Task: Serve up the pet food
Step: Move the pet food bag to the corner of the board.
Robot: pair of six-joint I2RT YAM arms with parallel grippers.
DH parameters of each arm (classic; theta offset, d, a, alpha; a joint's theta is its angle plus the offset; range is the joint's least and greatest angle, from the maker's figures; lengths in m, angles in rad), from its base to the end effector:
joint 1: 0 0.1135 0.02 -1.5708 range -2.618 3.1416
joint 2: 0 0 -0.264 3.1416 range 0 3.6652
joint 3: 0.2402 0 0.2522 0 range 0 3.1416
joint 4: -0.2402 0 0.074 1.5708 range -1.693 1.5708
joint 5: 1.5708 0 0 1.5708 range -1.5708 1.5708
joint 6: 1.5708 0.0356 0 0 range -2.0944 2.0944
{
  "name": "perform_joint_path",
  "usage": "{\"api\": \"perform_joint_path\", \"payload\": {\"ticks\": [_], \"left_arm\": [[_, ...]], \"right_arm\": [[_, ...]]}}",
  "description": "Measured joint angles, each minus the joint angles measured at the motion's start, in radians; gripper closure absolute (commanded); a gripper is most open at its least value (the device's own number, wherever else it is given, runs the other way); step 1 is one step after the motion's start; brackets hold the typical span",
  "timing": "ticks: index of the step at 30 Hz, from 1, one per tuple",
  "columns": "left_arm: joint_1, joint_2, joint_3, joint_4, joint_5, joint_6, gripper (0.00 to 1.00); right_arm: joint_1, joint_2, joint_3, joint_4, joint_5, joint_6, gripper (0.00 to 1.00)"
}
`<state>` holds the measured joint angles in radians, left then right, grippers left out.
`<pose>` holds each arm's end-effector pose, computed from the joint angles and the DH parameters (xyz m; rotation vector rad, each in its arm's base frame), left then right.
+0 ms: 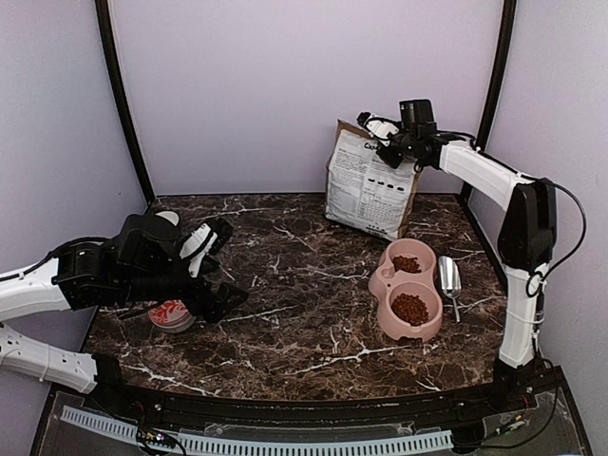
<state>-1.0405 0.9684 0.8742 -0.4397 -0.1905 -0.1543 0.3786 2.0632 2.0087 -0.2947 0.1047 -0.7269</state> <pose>0.1139 -0.1810 0.3123 0.8098 1.9775 -0.5162 0.4618 0.1797 0.3553 -0.9535 1.6806 -0.3339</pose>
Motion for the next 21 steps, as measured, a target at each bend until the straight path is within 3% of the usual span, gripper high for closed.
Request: {"api": "perform_joint_path", "payload": {"ticks": [9, 21], "left_arm": [[0.000, -0.005, 0.002, 0.001, 0.001, -0.001, 0.02], [0.000, 0.011, 0.003, 0.016, 0.017, 0.000, 0.02]], "right_arm": [[-0.075, -0.127, -0.142, -0.008, -0.050, 0.022, 1.00], [-0.195, -0.212, -0.229, -0.059, 0.014, 0.045, 1.00]]}}
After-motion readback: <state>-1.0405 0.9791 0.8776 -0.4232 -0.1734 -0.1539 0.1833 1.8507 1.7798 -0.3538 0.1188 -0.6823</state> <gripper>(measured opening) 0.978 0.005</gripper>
